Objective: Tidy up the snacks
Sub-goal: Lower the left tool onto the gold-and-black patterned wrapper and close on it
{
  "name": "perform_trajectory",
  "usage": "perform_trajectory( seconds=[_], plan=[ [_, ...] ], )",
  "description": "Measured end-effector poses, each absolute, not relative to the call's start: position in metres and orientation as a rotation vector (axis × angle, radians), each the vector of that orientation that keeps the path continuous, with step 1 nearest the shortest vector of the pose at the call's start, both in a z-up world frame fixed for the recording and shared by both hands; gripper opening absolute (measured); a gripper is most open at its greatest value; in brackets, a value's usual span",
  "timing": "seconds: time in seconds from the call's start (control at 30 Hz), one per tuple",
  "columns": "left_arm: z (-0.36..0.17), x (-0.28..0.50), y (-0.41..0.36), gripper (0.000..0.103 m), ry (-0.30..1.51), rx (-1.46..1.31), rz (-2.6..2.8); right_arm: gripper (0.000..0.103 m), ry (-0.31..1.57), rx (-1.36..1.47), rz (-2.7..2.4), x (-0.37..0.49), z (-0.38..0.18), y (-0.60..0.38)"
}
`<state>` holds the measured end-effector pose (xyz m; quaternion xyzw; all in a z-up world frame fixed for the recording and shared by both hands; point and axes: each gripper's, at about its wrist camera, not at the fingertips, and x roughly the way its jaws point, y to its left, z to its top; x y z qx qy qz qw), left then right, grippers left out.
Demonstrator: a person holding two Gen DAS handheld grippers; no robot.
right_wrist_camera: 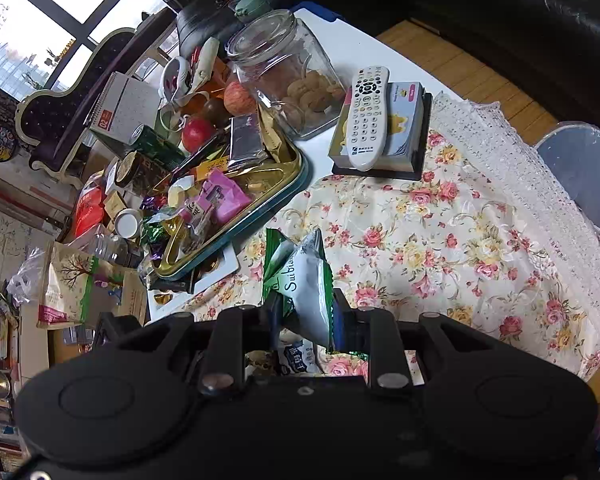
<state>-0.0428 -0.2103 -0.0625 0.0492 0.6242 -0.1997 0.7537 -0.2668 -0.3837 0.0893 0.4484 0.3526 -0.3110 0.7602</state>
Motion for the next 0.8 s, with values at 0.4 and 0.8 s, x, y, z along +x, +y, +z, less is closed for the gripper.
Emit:
perform_trajectory(
  seconds=[0.4, 0.8],
  plan=[
    [-0.078, -0.042, -0.218, 0.047, 1.415, 0.105, -0.449, 0.026, 0.773, 0.965, -0.677, -0.265, 0.089, -0.381],
    [-0.087, -0.033, -0.223, 0.048, 1.437, 0.081, -0.421, 0.026, 0.795, 0.958, -0.662, -0.259, 0.086, -0.377]
  ],
)
